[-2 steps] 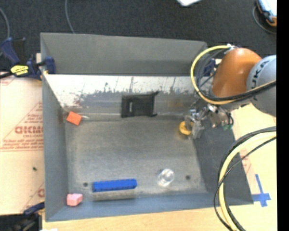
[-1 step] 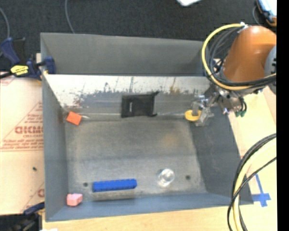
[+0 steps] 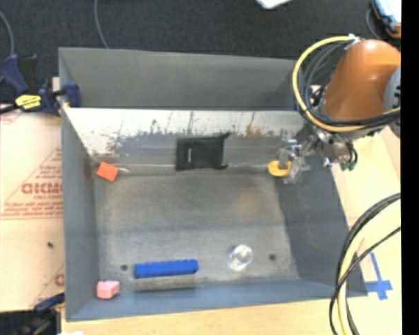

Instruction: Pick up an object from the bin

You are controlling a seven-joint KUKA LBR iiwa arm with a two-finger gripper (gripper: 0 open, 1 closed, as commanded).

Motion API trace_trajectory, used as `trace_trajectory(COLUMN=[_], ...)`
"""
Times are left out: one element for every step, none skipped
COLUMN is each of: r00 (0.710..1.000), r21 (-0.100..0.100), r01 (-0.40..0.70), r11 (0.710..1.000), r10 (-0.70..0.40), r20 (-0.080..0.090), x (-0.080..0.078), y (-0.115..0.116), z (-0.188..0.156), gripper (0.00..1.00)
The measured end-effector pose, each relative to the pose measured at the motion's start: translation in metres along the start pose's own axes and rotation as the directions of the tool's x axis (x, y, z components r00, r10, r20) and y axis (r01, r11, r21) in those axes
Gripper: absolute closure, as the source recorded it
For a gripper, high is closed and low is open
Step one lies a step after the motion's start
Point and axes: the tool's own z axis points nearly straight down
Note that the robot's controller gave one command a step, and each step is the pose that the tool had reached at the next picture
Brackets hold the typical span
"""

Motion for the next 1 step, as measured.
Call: trace_trajectory(r00=[0.988], r21=[0.005], r01=[0.152], r11=[0.988], r10=[-0.152], r20=[0.008], x=[0.0025], y=[0.0089], z=[-0.0514], gripper=[1.00])
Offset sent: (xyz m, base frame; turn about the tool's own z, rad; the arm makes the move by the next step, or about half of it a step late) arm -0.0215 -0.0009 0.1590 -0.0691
